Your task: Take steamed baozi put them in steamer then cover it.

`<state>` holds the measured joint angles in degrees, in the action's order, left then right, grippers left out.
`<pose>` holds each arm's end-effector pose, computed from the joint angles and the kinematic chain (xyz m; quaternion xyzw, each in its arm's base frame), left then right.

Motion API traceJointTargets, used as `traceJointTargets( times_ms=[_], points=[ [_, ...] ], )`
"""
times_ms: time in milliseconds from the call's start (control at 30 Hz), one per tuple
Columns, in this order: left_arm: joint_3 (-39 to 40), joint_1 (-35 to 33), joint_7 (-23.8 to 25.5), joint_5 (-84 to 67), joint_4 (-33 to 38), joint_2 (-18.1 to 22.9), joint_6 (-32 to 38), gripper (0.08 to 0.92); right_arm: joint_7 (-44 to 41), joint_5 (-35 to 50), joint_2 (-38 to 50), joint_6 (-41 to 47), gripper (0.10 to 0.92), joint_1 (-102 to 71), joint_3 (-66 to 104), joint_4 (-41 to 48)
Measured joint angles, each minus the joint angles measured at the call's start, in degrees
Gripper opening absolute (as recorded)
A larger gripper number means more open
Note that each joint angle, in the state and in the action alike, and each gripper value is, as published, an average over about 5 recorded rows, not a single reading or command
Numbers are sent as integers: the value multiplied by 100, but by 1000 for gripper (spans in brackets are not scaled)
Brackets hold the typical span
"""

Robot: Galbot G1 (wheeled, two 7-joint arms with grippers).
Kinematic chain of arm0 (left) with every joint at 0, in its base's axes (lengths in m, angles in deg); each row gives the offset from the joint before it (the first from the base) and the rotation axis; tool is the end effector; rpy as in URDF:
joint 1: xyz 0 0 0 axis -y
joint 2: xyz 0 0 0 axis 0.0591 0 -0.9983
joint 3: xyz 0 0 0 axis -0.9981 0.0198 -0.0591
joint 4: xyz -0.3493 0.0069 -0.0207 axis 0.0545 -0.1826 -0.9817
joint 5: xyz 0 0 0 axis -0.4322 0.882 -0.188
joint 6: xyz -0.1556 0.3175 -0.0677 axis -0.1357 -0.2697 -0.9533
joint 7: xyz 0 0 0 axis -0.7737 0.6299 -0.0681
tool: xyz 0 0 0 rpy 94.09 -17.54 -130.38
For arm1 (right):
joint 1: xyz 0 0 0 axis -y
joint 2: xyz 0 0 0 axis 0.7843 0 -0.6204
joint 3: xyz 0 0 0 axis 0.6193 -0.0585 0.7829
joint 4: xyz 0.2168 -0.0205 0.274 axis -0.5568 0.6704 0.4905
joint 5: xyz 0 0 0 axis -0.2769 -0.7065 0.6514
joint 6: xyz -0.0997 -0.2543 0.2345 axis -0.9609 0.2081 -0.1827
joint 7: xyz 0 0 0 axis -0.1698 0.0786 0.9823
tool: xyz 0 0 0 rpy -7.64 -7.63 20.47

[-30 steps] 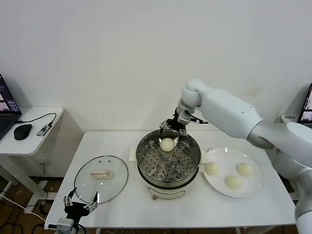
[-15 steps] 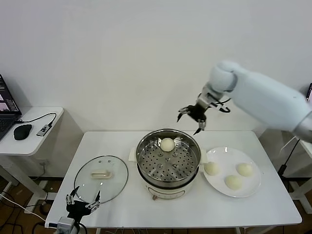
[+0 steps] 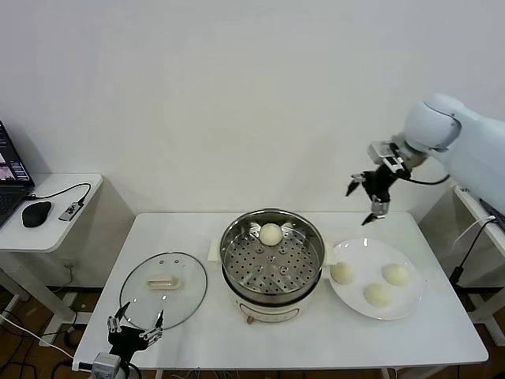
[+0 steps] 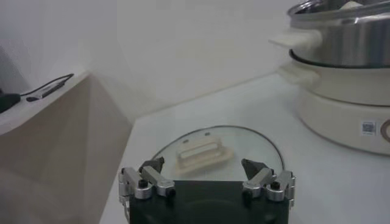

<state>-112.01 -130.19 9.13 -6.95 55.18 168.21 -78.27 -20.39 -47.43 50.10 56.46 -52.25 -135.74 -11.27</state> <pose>0.1497 0.0960 -0.3209 -0.0281 -0.9670 -0.1545 0.2006 0.5333 -0.1264 0.0073 0.5177 -0.5456 0.5380 0.3807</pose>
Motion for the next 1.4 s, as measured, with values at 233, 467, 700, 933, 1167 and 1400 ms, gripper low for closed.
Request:
traceJointTargets(
  times_ms=[233, 467, 700, 933, 1167, 1400],
  points=[
    [10, -50, -6, 18, -12, 42, 0, 823, 185, -364, 74, 480, 823, -764, 458, -119],
    [-9, -91, -5, 42, -43, 43, -1, 823, 448, -690, -44, 649, 823, -1578, 922, -54],
    [-14, -85, -4, 76, -111, 55, -5, 823, 721, -955, -306, 566, 823, -2286, 1306, 198],
    [0, -84, -6, 105, -179, 71, -7, 823, 907, -1191, -578, 350, 823, -2772, 1578, 532],
    [-8, -75, -4, 110, -216, 80, -8, 823, 992, -1428, -810, 159, 823, -3066, 1758, 846],
    [-5, -75, -5, 115, -269, 90, -8, 823, 1038, -1599, -944, 43, 823, -3244, 1865, 1068]
  ],
)
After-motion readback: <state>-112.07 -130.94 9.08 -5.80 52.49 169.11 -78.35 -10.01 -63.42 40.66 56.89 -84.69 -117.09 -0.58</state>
